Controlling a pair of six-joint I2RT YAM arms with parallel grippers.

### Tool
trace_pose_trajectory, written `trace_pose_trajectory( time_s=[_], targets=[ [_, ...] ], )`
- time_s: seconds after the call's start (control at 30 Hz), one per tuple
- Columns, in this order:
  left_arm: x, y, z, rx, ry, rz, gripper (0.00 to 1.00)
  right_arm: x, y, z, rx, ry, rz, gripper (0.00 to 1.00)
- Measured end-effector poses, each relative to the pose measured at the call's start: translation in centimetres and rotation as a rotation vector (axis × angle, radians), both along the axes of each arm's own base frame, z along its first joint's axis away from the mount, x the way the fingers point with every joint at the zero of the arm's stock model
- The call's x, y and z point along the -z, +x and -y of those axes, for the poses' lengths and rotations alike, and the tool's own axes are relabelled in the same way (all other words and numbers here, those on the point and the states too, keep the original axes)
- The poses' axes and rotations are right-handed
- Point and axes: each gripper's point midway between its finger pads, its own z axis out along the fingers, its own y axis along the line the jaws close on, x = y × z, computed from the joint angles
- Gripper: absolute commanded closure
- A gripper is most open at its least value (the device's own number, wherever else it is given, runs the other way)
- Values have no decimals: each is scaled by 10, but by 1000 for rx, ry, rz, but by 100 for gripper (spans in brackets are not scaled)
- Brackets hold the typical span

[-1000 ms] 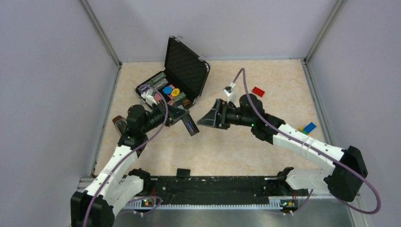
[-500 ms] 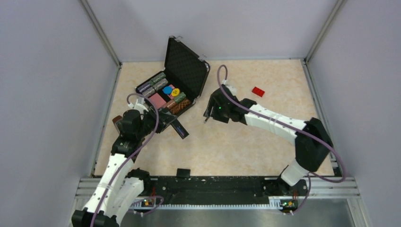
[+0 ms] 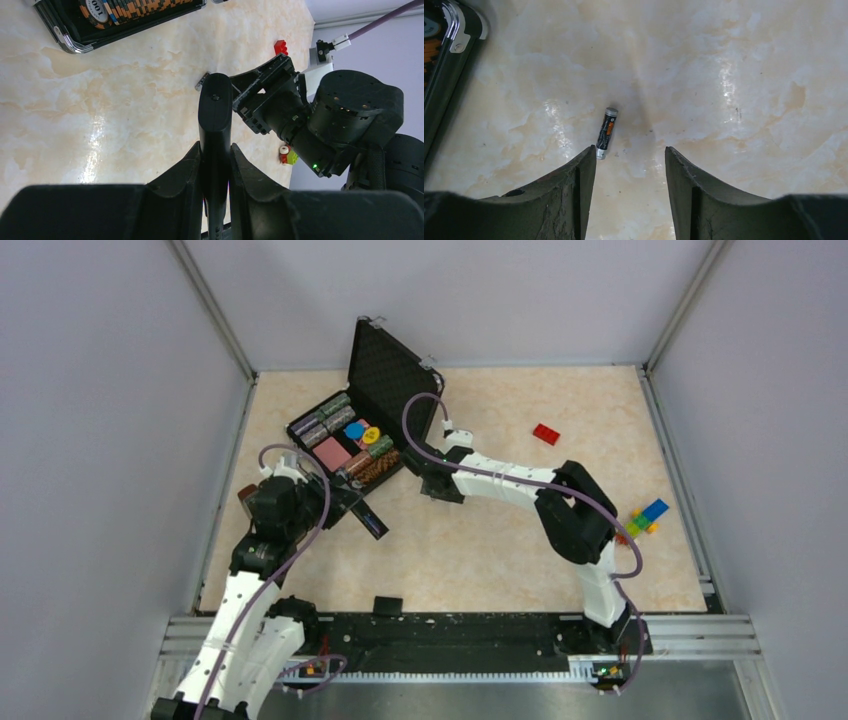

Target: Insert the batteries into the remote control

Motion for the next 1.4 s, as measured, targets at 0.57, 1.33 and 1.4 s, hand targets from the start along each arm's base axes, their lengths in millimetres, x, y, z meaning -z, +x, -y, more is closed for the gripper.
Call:
trace_pose_trajectory(
  time_s=[0.57, 1.33, 1.4],
  targets=[
    [1, -1, 1, 19, 5, 0, 100, 29, -3, -7, 25, -63, -25, 57],
    [5, -4, -1, 31, 14, -15, 100, 31, 8, -19, -186, -53, 15, 100],
    [7, -3, -1, 33, 17, -20, 100, 31, 8, -20, -207, -48, 15, 100]
  ],
)
